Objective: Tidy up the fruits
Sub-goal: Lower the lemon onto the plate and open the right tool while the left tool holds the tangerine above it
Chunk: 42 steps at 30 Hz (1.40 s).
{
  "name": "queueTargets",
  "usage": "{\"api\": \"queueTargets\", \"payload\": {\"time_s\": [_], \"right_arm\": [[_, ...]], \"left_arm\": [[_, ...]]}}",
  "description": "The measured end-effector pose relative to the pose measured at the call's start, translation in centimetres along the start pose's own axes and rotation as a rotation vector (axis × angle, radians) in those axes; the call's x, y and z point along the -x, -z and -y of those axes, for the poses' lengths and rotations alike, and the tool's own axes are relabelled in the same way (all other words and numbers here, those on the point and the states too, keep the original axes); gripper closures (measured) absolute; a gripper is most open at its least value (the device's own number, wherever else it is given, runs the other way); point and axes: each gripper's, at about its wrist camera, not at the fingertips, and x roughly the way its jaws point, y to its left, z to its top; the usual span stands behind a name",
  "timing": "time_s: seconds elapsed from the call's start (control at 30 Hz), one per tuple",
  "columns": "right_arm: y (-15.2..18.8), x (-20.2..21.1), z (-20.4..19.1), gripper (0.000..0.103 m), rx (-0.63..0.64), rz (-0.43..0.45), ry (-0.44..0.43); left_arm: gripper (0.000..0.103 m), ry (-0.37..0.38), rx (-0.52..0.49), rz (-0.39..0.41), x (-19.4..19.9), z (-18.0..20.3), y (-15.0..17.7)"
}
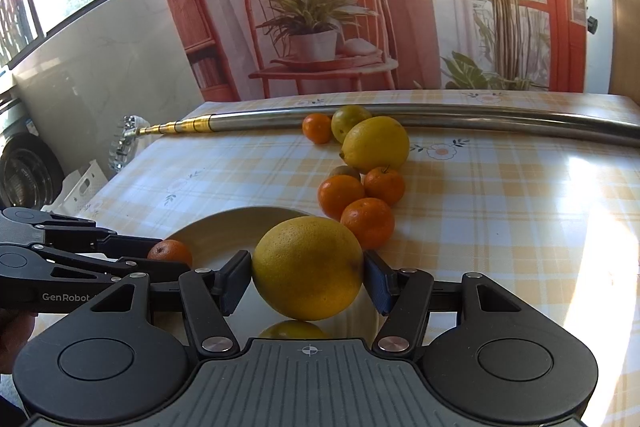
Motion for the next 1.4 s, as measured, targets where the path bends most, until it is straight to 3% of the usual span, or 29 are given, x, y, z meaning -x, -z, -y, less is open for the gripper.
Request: {"api": "queueTargets", "payload": {"time_s": [0.47, 1.0, 1.4], "right_arm": [[0.1, -1.6, -0.5, 0.047, 0.03, -0.064, -0.009], [0.4, -0.2, -1.0, 0.046, 0.076, -0.013, 0.031], [-0.7, 1.7, 0.4, 0.046, 0.0, 0.066, 0.038]], "left_arm": [[0.065, -0.002, 0.003, -0.006, -0.2, 0.2, 0.2], [0.064, -0.011, 0.009, 0.004, -0.3, 0.5, 0.3], [0.062, -0.026, 0.031, 0.056, 0.9, 0.0, -0.2]]}}
